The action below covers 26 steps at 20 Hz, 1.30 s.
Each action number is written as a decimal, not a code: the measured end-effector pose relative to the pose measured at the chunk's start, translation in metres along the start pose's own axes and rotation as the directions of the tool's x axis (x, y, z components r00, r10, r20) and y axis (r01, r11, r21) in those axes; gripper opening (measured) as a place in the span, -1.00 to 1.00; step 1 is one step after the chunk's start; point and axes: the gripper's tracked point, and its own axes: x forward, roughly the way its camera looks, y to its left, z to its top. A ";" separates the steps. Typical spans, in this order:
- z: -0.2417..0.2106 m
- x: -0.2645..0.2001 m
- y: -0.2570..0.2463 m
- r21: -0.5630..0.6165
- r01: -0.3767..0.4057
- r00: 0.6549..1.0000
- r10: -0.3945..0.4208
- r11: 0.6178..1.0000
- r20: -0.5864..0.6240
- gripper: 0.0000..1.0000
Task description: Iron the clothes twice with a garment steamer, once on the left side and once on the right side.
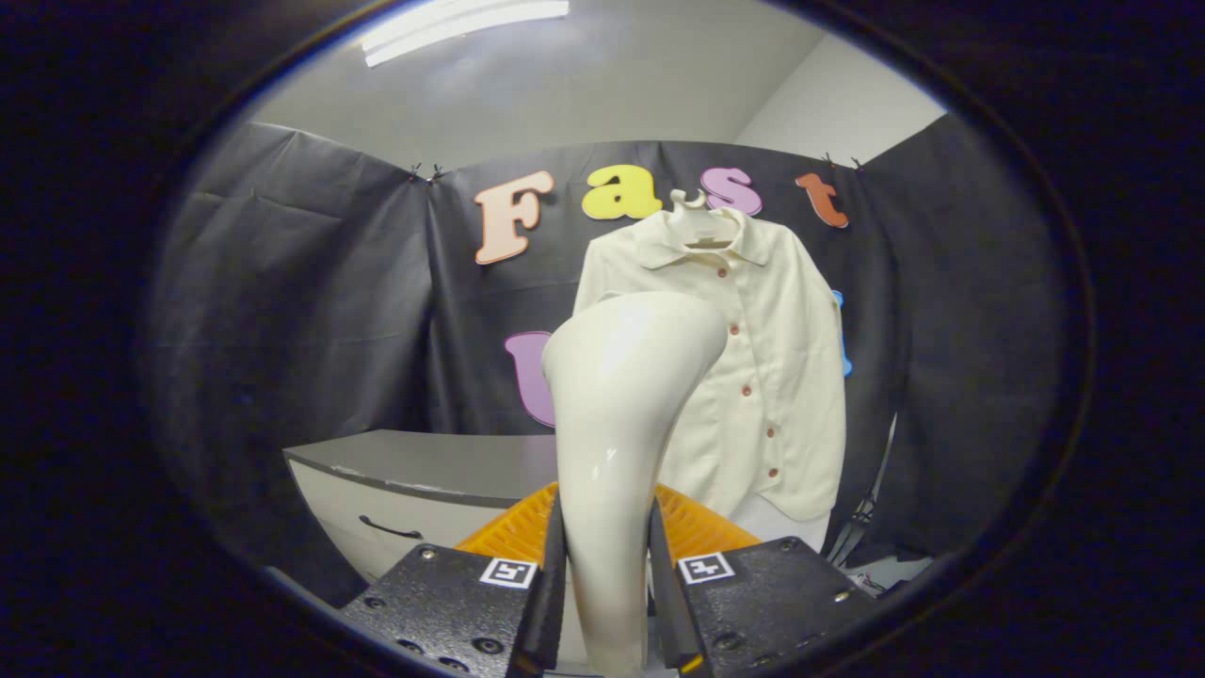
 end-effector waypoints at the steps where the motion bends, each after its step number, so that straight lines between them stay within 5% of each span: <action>1: 0.002 0.001 0.012 -0.010 -0.005 1.000 0.005 1.000 -0.006 -0.19; 9: 0.016 -0.030 0.089 -0.013 -0.024 1.000 0.024 1.000 0.015 -0.17; 26: 0.016 -0.099 0.086 0.079 0.173 0.980 -0.179 0.982 0.082 -0.17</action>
